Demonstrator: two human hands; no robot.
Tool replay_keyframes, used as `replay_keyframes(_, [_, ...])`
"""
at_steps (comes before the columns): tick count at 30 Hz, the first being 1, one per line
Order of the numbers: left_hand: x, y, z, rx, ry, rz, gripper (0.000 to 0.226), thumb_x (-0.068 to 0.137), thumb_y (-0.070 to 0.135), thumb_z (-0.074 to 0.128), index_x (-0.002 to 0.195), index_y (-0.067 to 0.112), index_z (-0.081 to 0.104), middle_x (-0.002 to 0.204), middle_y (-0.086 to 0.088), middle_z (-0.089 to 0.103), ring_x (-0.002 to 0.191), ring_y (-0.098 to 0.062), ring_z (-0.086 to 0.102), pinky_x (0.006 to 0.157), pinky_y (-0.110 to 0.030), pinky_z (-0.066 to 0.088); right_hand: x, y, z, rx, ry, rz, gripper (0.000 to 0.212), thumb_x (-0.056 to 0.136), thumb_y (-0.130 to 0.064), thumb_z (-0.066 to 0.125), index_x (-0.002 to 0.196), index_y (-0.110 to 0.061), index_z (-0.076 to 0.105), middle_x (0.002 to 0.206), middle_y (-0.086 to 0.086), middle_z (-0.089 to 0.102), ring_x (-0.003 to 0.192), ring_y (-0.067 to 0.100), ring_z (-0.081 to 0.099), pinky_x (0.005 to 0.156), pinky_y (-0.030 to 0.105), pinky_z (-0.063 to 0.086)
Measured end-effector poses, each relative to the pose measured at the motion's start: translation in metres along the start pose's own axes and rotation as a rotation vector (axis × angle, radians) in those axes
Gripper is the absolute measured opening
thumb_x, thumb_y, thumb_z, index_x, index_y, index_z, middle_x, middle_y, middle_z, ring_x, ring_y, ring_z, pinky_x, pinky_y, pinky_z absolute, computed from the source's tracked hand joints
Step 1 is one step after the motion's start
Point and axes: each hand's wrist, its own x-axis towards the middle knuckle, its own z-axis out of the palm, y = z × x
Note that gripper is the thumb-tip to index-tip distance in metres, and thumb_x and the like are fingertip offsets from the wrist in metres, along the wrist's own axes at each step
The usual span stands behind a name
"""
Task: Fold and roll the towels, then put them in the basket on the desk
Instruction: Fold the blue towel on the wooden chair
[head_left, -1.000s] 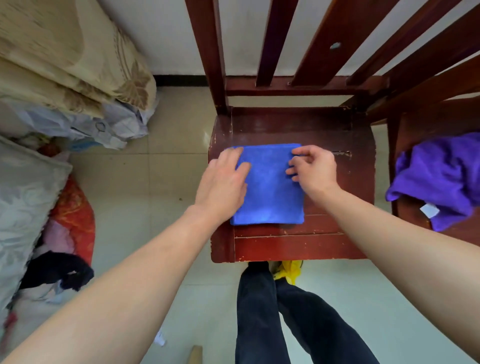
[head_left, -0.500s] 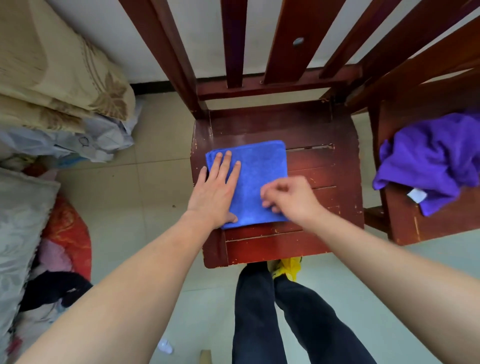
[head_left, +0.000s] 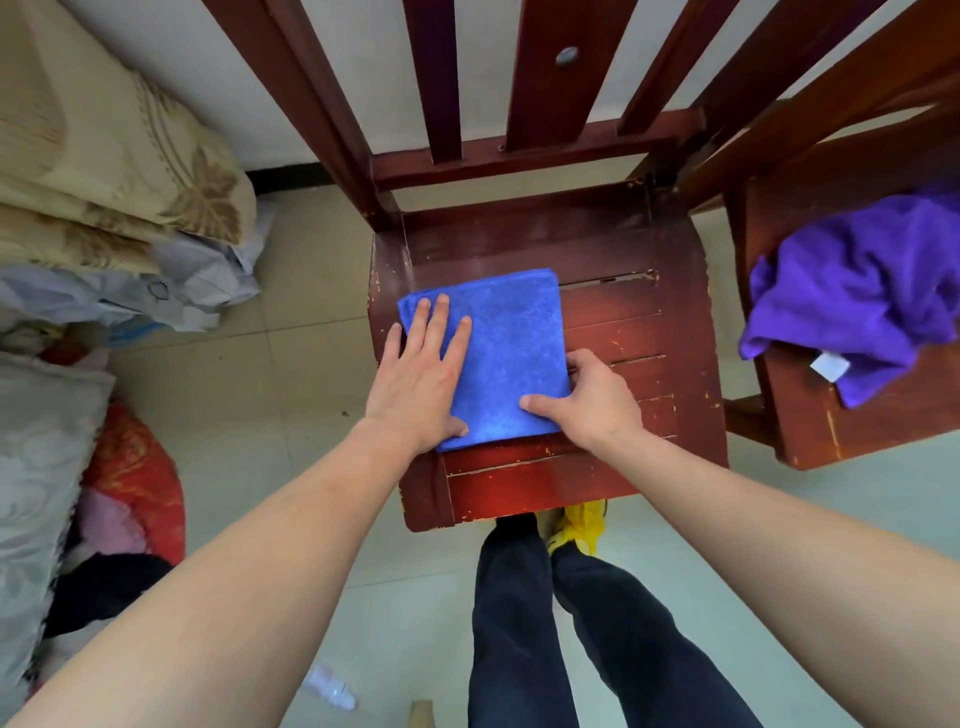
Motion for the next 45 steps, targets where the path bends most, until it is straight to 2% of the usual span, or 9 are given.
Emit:
replay_keyframes(6, [0.003, 0.023, -0.017, -0.447, 0.195, 0.002, 0.035, 0.088, 0.022, 0.055, 0.124, 0.018, 0.059, 0.122, -0.003, 0.059, 0.113, -0.024, 0.053, 0.094, -0.038, 0.04, 0.021, 0.011, -0.037, 0.213, -0.037, 0.096, 0.025, 0.067, -0.019, 0.079, 0.086, -0.004, 0.069, 0.075, 0.003, 0.064, 0.071, 0.02, 0.058, 0.066, 0.032, 0.047])
replay_keyframes(12, [0.052, 0.064, -0.043, -1.526, -0.148, -0.45, 0.016, 0.095, 0.016, 0.053, 0.108, 0.008, 0.057, 0.085, -0.01, 0.06, 0.064, -0.016, 0.057, 0.055, -0.024, 0.045, 0.023, 0.026, -0.061, 0.337, 0.009, 0.062, 0.038, 0.062, -0.01, 0.087, 0.084, -0.016, 0.056, 0.077, 0.0, 0.062, 0.07, 0.017, 0.057, 0.067, 0.035, 0.048])
replay_keyframes(19, [0.064, 0.039, -0.054, -1.942, -0.405, -0.616, 0.08, 0.077, 0.076, 0.047, 0.115, 0.006, 0.049, 0.107, -0.022, 0.062, 0.099, -0.034, 0.064, 0.08, -0.042, 0.054, 0.002, 0.033, -0.043, -0.417, 0.345, -0.591, 0.031, 0.072, -0.007, 0.061, 0.101, -0.012, 0.054, 0.095, 0.009, 0.053, 0.086, 0.035, 0.054, 0.06, 0.042, 0.045])
replay_keyframes(25, [0.052, 0.042, -0.056, -1.688, -0.077, -0.716, 0.011, 0.08, 0.006, 0.061, 0.088, 0.011, 0.056, 0.089, -0.009, 0.06, 0.083, -0.026, 0.063, 0.064, -0.034, 0.055, -0.029, 0.043, -0.017, -0.633, 0.341, -0.783, 0.035, 0.068, -0.009, 0.059, 0.102, -0.012, 0.062, 0.106, 0.009, 0.061, 0.085, 0.033, 0.055, 0.059, 0.039, 0.038])
replay_keyframes(27, [0.043, 0.034, -0.047, -1.667, -0.013, -0.747, 0.016, 0.076, -0.004, 0.056, 0.079, 0.012, 0.055, 0.078, -0.005, 0.056, 0.082, -0.024, 0.058, 0.065, -0.033, 0.053, -0.039, 0.048, -0.011, -0.655, 0.308, -0.801, 0.038, 0.07, -0.015, 0.06, 0.108, -0.013, 0.063, 0.117, 0.01, 0.061, 0.093, 0.033, 0.056, 0.064, 0.039, 0.039])
replay_keyframes(31, [0.03, 0.015, -0.025, -1.491, 0.076, -0.722, 0.025, 0.071, -0.008, 0.056, 0.075, 0.016, 0.053, 0.071, -0.004, 0.056, 0.071, -0.022, 0.054, 0.065, -0.034, 0.051, -0.053, 0.057, 0.002, -0.609, 0.25, -0.842, 0.035, 0.079, -0.031, 0.061, 0.11, -0.015, 0.064, 0.113, 0.008, 0.059, 0.092, 0.03, 0.055, 0.067, 0.039, 0.04])
replay_keyframes(36, [0.029, 0.012, -0.018, -1.114, 0.265, -0.621, 0.035, 0.071, 0.002, 0.066, 0.099, 0.016, 0.053, 0.079, 0.0, 0.055, 0.074, -0.021, 0.053, 0.066, -0.03, 0.046, -0.05, 0.05, 0.025, -0.549, 0.233, -0.812, 0.016, 0.073, -0.009, 0.066, 0.086, -0.016, 0.065, 0.084, 0.002, 0.052, 0.071, 0.025, 0.046, 0.057, 0.034, 0.03])
replay_keyframes(40, [0.015, 0.015, -0.021, -0.374, 0.508, -0.146, 0.028, 0.072, 0.0, 0.058, 0.099, 0.01, 0.055, 0.099, -0.014, 0.049, 0.09, -0.032, 0.051, 0.06, -0.042, 0.047, -0.043, 0.038, 0.034, -0.477, 0.191, -0.722, 0.019, 0.063, -0.002, 0.071, 0.079, -0.013, 0.066, 0.076, 0.003, 0.05, 0.065, 0.026, 0.046, 0.055, 0.031, 0.026])
replay_keyframes(45, [0.016, 0.013, -0.013, -0.478, 0.227, 0.097, 0.028, 0.082, 0.007, 0.052, 0.108, 0.013, 0.058, 0.086, -0.004, 0.051, 0.077, -0.032, 0.054, 0.07, -0.042, 0.047, -0.049, 0.038, 0.027, -0.369, 0.017, -0.75, 0.021, 0.072, -0.015, 0.069, 0.093, -0.012, 0.068, 0.082, 0.005, 0.051, 0.064, 0.025, 0.048, 0.051, 0.032, 0.038])
